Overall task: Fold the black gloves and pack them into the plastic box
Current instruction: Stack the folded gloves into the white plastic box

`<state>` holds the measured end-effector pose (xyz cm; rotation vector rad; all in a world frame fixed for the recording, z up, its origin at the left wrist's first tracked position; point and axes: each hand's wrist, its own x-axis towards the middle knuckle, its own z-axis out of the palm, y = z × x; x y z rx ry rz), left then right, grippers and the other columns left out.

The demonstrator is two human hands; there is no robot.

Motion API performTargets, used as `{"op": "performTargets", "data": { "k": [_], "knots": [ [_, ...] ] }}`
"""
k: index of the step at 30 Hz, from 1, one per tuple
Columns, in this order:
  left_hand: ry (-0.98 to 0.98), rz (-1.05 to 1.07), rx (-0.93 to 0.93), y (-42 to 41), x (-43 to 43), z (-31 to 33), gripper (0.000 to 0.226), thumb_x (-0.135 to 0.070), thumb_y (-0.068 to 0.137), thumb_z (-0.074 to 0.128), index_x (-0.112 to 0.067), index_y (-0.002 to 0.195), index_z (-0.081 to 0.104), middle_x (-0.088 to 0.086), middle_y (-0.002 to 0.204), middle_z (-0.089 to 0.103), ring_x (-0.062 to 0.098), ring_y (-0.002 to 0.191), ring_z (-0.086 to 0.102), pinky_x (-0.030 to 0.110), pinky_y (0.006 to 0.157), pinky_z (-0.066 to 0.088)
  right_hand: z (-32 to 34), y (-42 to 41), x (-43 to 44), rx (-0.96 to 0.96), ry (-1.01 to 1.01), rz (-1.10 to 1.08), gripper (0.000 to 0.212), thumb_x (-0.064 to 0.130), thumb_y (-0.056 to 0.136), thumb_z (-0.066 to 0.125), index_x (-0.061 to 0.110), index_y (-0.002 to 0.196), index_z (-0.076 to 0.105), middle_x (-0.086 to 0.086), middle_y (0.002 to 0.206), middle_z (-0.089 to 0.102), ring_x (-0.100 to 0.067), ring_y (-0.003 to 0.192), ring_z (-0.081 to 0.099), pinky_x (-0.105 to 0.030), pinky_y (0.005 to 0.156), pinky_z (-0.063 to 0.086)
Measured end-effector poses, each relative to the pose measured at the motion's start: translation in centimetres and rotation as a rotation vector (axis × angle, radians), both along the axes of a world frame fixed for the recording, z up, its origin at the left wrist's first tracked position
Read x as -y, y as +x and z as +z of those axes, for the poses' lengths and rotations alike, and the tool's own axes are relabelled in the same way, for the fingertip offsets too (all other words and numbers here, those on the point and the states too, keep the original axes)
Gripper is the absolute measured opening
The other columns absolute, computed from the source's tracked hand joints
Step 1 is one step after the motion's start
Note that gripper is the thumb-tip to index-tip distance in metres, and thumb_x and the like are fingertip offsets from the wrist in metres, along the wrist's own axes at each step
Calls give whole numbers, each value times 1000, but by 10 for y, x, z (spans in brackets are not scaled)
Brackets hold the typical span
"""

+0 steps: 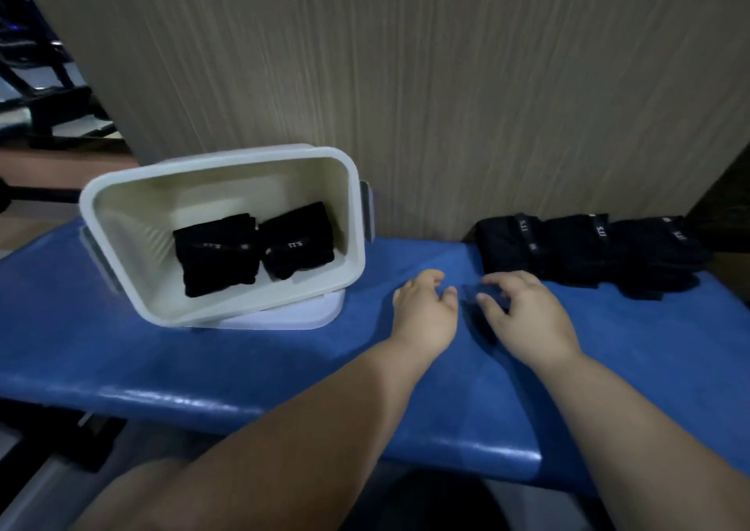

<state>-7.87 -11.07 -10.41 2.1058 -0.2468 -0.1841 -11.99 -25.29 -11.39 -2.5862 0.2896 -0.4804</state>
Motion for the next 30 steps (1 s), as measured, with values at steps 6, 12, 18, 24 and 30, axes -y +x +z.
{"op": "performTargets", "data": {
  "k": [6, 12, 18, 24, 30],
  "knots": [
    [-153, -53, -134, 15, 47, 0, 41, -30, 98, 49, -16, 137, 48, -1, 135, 54, 16, 124, 50, 25, 100, 39, 7, -1, 31, 101, 83, -114, 37, 25, 88, 62, 21, 125, 60, 2, 113, 58, -18, 101, 59, -32, 84, 49],
    [-124, -39, -192, 31, 79, 4, 42, -38, 98, 48, -15, 133, 51, 3, 131, 57, 20, 119, 53, 31, 99, 42, 2, 6, 43, -46, 126, -122, 56, 21, 92, 54, 23, 146, 38, -3, 131, 49, -20, 121, 47, -34, 94, 45],
    [-112, 38, -322, 52, 91, 9, 58, -58, 85, 56, -8, 112, 61, 11, 117, 64, 31, 108, 60, 40, 95, 49, 2, 13, 42, -124, 140, -129, 57, 21, 95, 48, 23, 149, 30, -6, 141, 41, -24, 129, 41, -38, 101, 42],
    [-160, 83, -315, 62, 98, 10, 44, -42, 83, 69, -7, 110, 61, 9, 119, 62, 25, 109, 58, 31, 87, 47, 4, 14, 40, -131, 145, -161, 54, 20, 95, 45, 23, 147, 33, -6, 142, 41, -25, 128, 42, -36, 96, 42],
    [-375, 92, -230, 53, 98, 21, 30, -25, 81, 63, -11, 107, 57, 0, 84, 55, 15, 76, 51, 27, 66, 42, 16, 8, 40, 169, 172, -273, 33, 32, 93, 52, 26, 126, 55, 2, 112, 54, -16, 97, 54, -30, 74, 44]
  ]
}}
